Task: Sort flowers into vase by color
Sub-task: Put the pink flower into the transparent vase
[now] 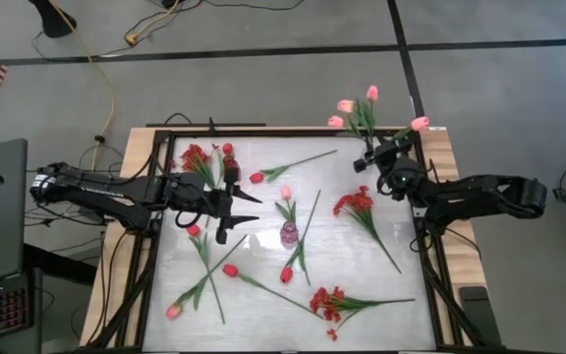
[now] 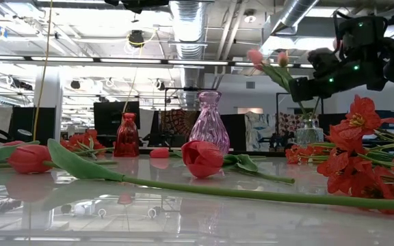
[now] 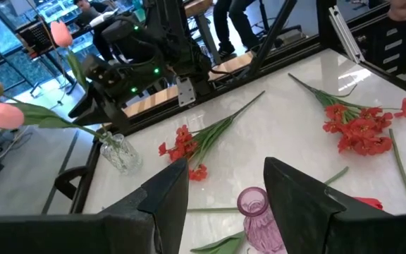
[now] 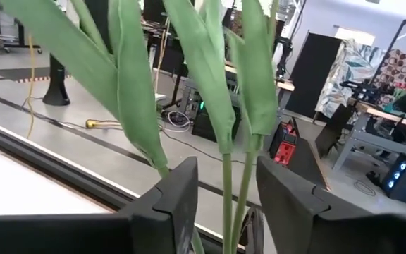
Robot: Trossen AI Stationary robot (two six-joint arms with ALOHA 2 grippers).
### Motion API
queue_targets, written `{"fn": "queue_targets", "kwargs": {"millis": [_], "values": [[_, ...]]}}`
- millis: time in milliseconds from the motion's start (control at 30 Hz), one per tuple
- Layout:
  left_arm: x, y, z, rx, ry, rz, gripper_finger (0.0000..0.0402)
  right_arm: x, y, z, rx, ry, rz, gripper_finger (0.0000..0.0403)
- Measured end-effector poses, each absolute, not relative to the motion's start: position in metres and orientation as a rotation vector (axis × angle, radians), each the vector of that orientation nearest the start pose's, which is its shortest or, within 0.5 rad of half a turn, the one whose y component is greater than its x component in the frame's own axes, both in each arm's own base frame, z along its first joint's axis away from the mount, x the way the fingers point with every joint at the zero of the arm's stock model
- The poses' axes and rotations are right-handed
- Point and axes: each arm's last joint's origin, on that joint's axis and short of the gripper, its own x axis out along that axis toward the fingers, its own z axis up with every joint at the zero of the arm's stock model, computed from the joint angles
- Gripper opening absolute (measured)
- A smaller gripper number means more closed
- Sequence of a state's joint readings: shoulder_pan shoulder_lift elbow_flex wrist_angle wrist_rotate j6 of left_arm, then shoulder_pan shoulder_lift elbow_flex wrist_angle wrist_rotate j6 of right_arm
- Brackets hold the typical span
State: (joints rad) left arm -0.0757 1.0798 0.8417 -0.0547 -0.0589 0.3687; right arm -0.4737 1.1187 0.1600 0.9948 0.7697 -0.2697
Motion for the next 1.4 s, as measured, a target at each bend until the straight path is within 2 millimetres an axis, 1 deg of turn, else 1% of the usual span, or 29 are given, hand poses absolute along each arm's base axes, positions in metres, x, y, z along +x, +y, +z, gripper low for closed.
{"fn": "queue_targets", "kwargs": {"millis": [133, 233, 333, 433, 667, 767, 933, 1400], "values": [[0.240, -0.017, 0.309, 0.379, 0.286, -0.070, 0.0174, 0.156, -0.099, 0.181, -0.259, 0.159, -1.273, 0.0199], [0.240, -0.017, 0.309, 0.379, 0.286, -0.070, 0.0174, 0.162, -0.097, 0.184, -0.312, 0.227, -1.284, 0.0219], [0.240, -0.016, 0.309, 0.379, 0.286, -0.069, 0.0174, 0.170, -0.094, 0.189, -0.366, 0.298, -1.256, 0.0233], [0.240, -0.016, 0.309, 0.379, 0.287, -0.070, 0.0174, 0.179, -0.090, 0.193, -0.434, 0.388, -1.202, 0.0239], [0.239, -0.016, 0.307, 0.379, 0.304, -0.073, 0.0174, 0.195, -0.083, 0.204, -0.519, 0.630, -1.128, 0.0240], [0.239, -0.017, 0.307, 0.380, 0.308, -0.074, 0.0174, 0.197, -0.082, 0.207, -0.495, 0.667, -1.116, 0.0240], [0.239, -0.016, 0.306, 0.379, 0.320, -0.076, 0.0174, 0.192, -0.086, 0.202, -0.432, 0.707, -1.145, 0.0240], [0.239, -0.016, 0.306, 0.379, 0.320, -0.076, 0.0174, 0.181, -0.099, 0.195, -0.278, 0.708, -1.254, 0.0240]]}}
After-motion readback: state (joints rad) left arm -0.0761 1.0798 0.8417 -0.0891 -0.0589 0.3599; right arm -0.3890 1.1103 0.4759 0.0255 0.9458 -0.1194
